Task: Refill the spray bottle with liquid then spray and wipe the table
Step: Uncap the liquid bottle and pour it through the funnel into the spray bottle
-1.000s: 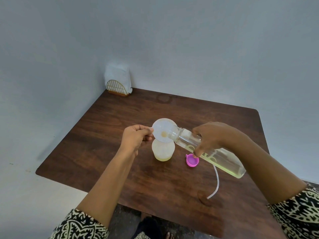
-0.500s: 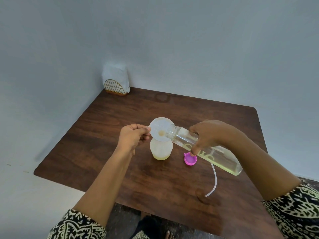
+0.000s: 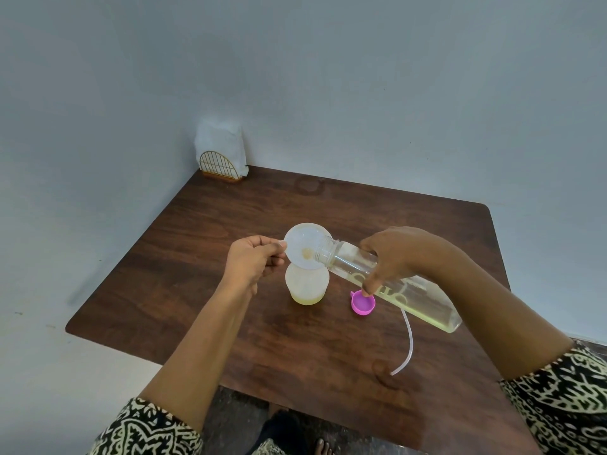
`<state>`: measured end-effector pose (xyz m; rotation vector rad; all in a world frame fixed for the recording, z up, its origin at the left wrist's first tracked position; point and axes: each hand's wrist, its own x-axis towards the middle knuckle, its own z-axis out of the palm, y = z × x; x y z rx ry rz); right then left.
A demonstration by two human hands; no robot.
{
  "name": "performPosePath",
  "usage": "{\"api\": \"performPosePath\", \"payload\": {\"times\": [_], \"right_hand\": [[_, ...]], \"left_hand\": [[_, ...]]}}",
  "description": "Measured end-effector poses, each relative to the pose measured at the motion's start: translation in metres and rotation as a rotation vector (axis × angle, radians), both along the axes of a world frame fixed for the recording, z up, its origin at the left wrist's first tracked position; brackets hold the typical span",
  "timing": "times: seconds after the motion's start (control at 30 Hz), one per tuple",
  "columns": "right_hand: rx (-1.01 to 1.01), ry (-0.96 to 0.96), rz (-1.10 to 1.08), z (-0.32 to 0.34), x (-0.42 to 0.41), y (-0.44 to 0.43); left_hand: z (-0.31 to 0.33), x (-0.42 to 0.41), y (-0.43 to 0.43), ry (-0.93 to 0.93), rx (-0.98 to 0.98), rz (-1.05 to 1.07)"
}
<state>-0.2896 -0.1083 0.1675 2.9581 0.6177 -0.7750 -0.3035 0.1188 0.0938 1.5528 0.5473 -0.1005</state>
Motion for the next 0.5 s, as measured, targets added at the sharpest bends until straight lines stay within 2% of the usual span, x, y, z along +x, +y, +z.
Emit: {"api": "performPosePath", "payload": {"times": [0.5], "right_hand": [[0.001, 0.006, 0.006, 0.0004, 0.001, 0.0002]], "left_hand": [[0.0013, 0.0, -0.0004, 0.001, 0.014, 0.007]]}}
